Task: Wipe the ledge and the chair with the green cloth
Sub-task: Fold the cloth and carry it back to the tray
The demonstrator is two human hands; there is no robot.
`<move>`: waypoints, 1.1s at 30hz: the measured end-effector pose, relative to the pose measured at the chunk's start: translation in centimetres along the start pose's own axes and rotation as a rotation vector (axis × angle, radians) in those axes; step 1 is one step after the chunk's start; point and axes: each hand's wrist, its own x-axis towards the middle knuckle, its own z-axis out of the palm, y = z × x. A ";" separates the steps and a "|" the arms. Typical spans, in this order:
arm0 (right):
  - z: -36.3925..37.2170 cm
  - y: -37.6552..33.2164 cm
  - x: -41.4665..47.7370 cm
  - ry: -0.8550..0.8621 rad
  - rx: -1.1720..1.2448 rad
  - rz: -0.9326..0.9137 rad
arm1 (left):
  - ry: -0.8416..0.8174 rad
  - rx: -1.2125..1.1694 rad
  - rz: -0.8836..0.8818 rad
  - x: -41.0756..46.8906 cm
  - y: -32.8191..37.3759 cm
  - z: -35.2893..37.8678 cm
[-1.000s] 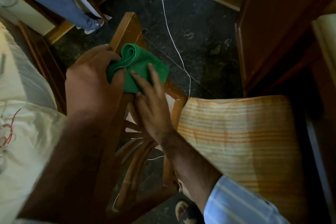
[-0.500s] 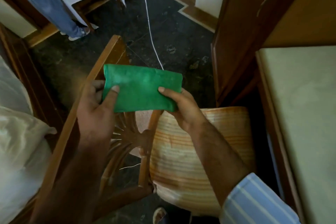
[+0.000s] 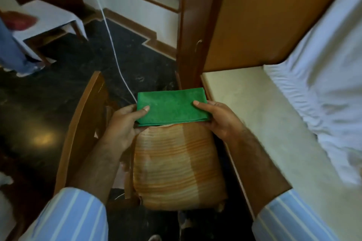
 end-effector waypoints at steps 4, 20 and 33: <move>-2.2 0.5 -6.6 0.111 0.009 -0.082 | -0.112 0.048 -0.067 -2.5 -0.2 2.5; -18.0 6.1 -32.6 0.687 0.233 -0.277 | -0.725 0.276 -0.148 -16.4 -7.3 20.3; -31.5 18.7 -58.6 1.026 0.384 -0.311 | -1.180 0.515 -0.230 -36.0 -22.0 34.6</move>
